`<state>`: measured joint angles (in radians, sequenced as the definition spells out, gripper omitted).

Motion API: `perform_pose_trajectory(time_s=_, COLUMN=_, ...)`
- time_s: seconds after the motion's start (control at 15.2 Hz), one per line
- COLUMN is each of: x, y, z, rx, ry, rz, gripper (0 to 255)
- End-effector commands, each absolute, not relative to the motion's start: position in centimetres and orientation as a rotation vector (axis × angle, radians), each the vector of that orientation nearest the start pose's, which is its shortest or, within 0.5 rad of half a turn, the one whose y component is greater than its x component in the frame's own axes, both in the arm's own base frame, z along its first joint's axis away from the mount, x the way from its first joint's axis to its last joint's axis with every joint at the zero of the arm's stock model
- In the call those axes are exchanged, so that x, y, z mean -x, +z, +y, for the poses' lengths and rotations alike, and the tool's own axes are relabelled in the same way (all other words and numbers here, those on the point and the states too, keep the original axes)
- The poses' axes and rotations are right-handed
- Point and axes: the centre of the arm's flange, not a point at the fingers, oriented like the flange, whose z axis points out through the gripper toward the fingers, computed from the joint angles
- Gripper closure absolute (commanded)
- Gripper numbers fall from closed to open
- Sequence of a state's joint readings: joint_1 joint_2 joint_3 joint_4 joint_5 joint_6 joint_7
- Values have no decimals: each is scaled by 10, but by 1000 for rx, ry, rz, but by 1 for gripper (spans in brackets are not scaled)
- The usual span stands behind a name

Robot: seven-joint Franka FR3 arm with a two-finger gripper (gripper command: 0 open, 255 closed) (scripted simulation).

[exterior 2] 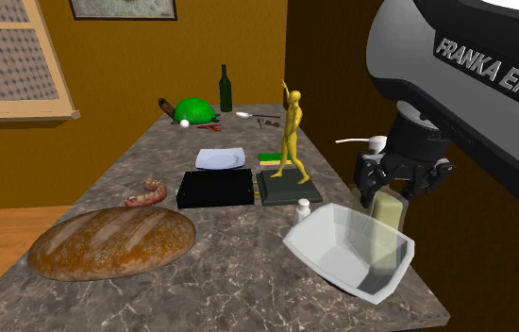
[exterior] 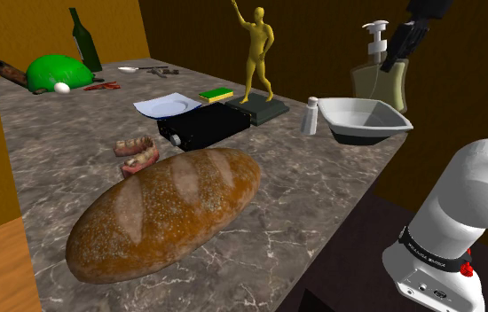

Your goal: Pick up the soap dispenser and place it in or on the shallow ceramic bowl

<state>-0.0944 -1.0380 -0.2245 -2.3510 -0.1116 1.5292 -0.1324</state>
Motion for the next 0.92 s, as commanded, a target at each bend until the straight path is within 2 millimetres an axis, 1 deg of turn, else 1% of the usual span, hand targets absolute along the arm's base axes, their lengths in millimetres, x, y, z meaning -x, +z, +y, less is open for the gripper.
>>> perform_pose_trajectory(time_s=0.0, x=-212, y=646, z=-121, rx=3073, ry=-330, rz=174, gripper=255)
perform_pose_trajectory(time_s=0.07, x=-212, y=646, z=-121, rx=3073, ry=-330, rz=174, gripper=255)
perform_pose_trajectory(time_s=0.13, x=-212, y=646, z=-121, rx=3073, ry=-330, rz=174, gripper=0)
perform_pose_trajectory(time_s=0.46, x=-212, y=646, z=-121, rx=3073, ry=-330, rz=174, gripper=0)
perform_pose_trajectory(time_s=0.66, x=-203, y=685, z=-122, rx=3073, ry=-330, rz=174, gripper=0)
perform_pose_trajectory(time_s=0.73, x=-201, y=695, z=-122, rx=3073, ry=-330, rz=174, gripper=0)
perform_pose_trajectory(time_s=0.86, x=-201, y=695, z=-122, rx=3073, ry=-330, rz=174, gripper=0)
